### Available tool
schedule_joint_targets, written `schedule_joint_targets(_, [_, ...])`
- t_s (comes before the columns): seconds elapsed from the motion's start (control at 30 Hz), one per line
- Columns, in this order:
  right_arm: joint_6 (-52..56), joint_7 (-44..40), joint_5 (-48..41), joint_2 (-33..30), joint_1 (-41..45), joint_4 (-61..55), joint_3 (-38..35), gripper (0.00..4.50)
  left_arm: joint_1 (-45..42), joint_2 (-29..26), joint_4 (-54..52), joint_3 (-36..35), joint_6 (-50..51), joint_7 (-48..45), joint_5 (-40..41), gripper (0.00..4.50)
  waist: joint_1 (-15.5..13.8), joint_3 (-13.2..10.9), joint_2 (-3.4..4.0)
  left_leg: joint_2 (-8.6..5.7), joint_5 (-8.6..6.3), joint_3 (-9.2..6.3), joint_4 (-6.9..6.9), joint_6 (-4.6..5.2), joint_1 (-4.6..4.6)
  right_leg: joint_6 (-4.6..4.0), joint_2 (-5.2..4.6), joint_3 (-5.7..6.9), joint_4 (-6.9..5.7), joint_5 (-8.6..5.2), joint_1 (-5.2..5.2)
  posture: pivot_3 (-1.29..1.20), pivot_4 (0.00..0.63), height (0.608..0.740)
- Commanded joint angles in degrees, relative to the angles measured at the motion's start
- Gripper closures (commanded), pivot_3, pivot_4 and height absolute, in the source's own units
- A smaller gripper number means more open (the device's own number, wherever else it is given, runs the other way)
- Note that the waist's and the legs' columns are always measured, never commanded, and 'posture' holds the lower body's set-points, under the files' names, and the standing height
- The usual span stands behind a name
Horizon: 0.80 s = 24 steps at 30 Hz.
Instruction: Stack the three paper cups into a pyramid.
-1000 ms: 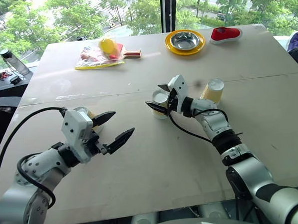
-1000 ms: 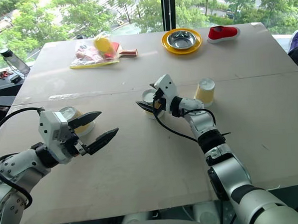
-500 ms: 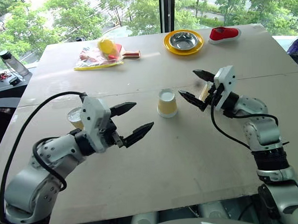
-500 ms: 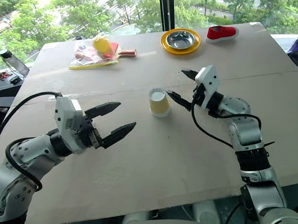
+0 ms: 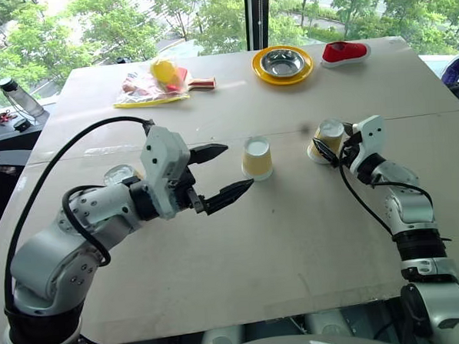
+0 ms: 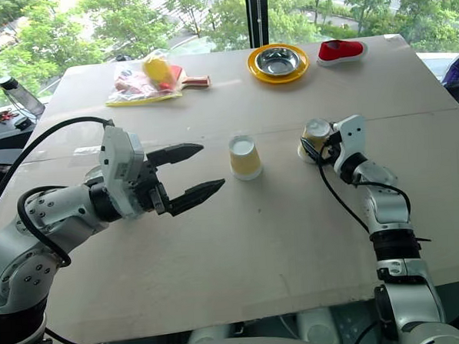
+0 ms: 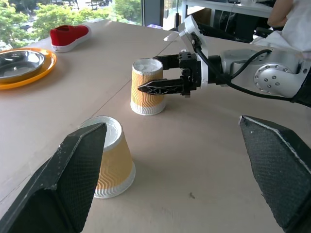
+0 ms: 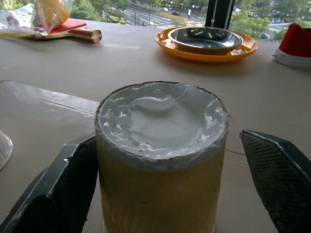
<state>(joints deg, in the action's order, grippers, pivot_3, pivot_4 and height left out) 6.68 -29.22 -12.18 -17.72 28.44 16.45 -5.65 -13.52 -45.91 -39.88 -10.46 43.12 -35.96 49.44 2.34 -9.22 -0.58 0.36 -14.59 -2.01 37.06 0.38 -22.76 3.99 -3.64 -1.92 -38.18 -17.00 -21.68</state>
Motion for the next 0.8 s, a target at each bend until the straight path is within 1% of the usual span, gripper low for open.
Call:
schedule_joint_targets(0.03, [-1.5,0.9,-2.1,0.9,1.7,-0.5,-2.1,0.08,-1.1,-0.8,-1.1,-1.1,0.2,0.2,0.7,0.00,-0.1,0.0,0.00,0.00,0.00,0.00,0.01,0.00,-0.01,0.00,0.00,0.00,0.00,0.00,0.00,0.00,0.150,0.740])
schedule_joint_targets(0.2, [-1.1,1.0,-3.4,2.0,1.9,-2.5,-2.0,0.08,-1.5,-0.9,-1.2,-1.3,0.7,0.6,1.1,0.00,-0.1,0.0,0.00,0.00,0.01,-0.02,0.01,-0.02,-0.01,0.00,0.00,0.01,0.00,0.00,0.00,0.00,0.150,0.740])
schedule_joint_targets(0.23, [-1.4,0.8,-3.2,1.9,1.7,-2.9,-1.8,0.57,-1.5,-0.9,-1.2,-1.4,0.8,0.7,1.2,0.00,-0.1,0.0,0.00,0.00,0.01,-0.02,0.01,-0.02,-0.01,0.00,0.00,0.01,0.00,0.00,0.00,0.00,0.150,0.740])
schedule_joint_targets(0.27, [-1.6,0.7,-3.1,1.9,1.6,-3.1,-1.6,0.79,-1.5,-0.9,-1.2,-1.5,0.8,0.7,1.3,0.00,-0.1,0.0,0.00,0.00,0.01,-0.02,0.01,-0.02,-0.01,0.00,0.00,0.01,0.00,0.00,0.00,0.00,0.150,0.740])
schedule_joint_targets(0.33, [-1.5,-0.4,-2.9,1.5,0.5,-4.6,-0.8,1.68,-0.7,-1.0,-1.4,-1.9,1.0,0.6,1.2,0.00,-0.1,0.0,0.00,0.00,0.01,-0.02,0.01,-0.02,-0.02,0.00,0.00,0.01,0.00,0.00,0.00,0.00,0.150,0.740])
schedule_joint_targets(0.37, [-1.4,-1.2,-2.7,1.1,-0.1,-5.5,-0.1,2.22,-0.3,-1.1,-1.5,-2.1,1.0,0.5,1.2,0.00,-0.1,0.0,0.00,0.00,0.01,-0.02,0.01,-0.02,-0.01,0.00,0.00,0.01,0.00,0.00,0.00,0.00,0.150,0.740])
schedule_joint_targets(0.53, [0.7,-3.4,-2.1,0.5,-1.2,-9.5,3.0,2.26,2.9,-1.3,-2.3,-3.1,1.0,0.5,1.3,0.00,0.1,0.0,0.01,0.02,0.00,-0.01,0.01,0.00,-0.01,0.00,0.01,-0.01,-0.01,0.00,-0.01,0.00,0.150,0.740])
schedule_joint_targets(0.7, [2.7,-4.3,-1.6,2.0,-1.5,-12.6,7.2,2.26,11.3,-1.1,-3.6,-5.5,-1.1,-0.5,-1.0,0.00,0.0,0.0,0.02,0.05,-0.03,0.00,0.00,0.04,0.02,0.00,0.01,-0.04,-0.04,0.00,-0.03,0.00,0.150,0.740])
schedule_joint_targets(0.8, [3.4,-4.3,-1.3,2.9,-1.8,-13.2,8.7,2.26,14.0,-1.0,-4.1,-6.2,-2.2,-0.6,-1.6,0.00,-0.1,0.0,0.02,0.07,-0.03,-0.02,0.00,0.05,0.01,0.00,0.01,-0.01,-0.04,0.00,-0.03,0.00,0.150,0.740])
